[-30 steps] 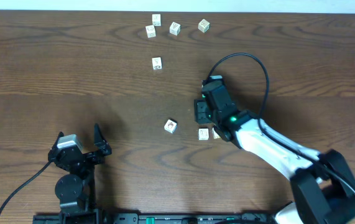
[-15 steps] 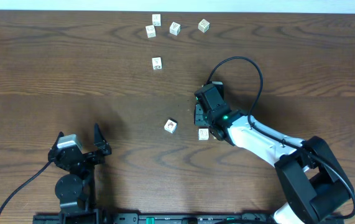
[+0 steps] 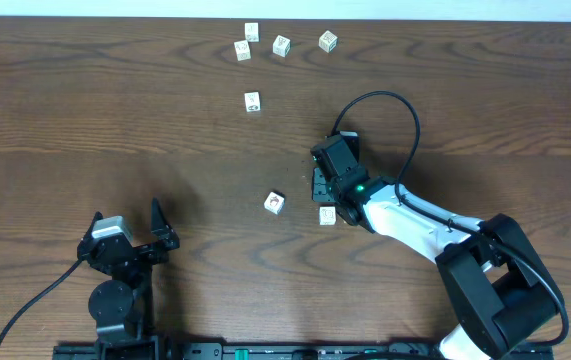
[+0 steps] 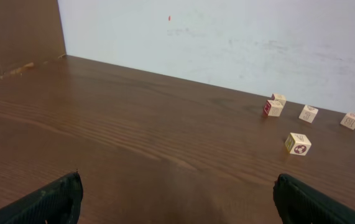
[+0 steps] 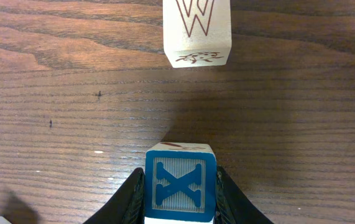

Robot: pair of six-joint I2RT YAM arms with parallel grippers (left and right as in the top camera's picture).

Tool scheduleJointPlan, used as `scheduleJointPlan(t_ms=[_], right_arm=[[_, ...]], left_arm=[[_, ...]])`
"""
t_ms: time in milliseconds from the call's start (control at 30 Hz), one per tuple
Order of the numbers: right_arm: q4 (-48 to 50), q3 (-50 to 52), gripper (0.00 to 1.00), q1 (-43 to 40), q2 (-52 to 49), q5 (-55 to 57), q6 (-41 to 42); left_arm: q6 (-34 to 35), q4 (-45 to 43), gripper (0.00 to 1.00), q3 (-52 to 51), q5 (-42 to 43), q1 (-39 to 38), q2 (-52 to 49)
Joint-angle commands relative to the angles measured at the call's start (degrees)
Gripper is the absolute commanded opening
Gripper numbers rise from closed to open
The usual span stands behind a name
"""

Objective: Lift 5 blocks
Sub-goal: 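Move the right gripper up and grasp the blue X block, then carry the blue X block down beside the 0 and 8 blocks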

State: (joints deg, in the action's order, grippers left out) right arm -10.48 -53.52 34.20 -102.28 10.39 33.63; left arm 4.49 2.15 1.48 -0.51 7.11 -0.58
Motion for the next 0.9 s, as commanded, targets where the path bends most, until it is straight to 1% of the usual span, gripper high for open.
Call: scheduleJointPlan(t_ms=[0, 133, 233, 400, 533, 600, 867], right_arm=[[-0.50, -0.76, 0.21, 0.42, 0.26, 1.33, -2.01], [-4.72, -0.83, 0.15, 0.42, 5.05, 3.02, -2.01], [-9.68, -0.81, 0.15, 0.35, 10.88, 6.47, -2.21], [-15.56, -0.81, 0.16, 0.22, 20.09, 6.97, -7.06], [-19.34, -0.02, 0.15, -0.11, 21.86, 8.92, -7.56], [-19.08, 1.75, 0.14, -0.66, 21.62, 9.27, -7.54], [-12.04, 10.97, 0.13, -2.23, 21.59, 8.46, -6.86]], left_arm=[[0.11, 2.01, 0.98, -1.25, -0.98, 0.20, 0.35], [0.11, 2.01, 0.98, -1.25, -0.98, 0.20, 0.35], [0.11, 2.01, 0.98, -1.25, -0.98, 0.20, 0.35], [0.11, 2.01, 0.98, -1.25, -0.98, 0.20, 0.35], [0.11, 2.01, 0.98, -1.25, -0.98, 0.20, 0.35], [0.11, 2.01, 0.98, -1.25, -0.98, 0.20, 0.35], [0.11, 2.01, 0.98, -1.25, -0.98, 0.20, 0.35]])
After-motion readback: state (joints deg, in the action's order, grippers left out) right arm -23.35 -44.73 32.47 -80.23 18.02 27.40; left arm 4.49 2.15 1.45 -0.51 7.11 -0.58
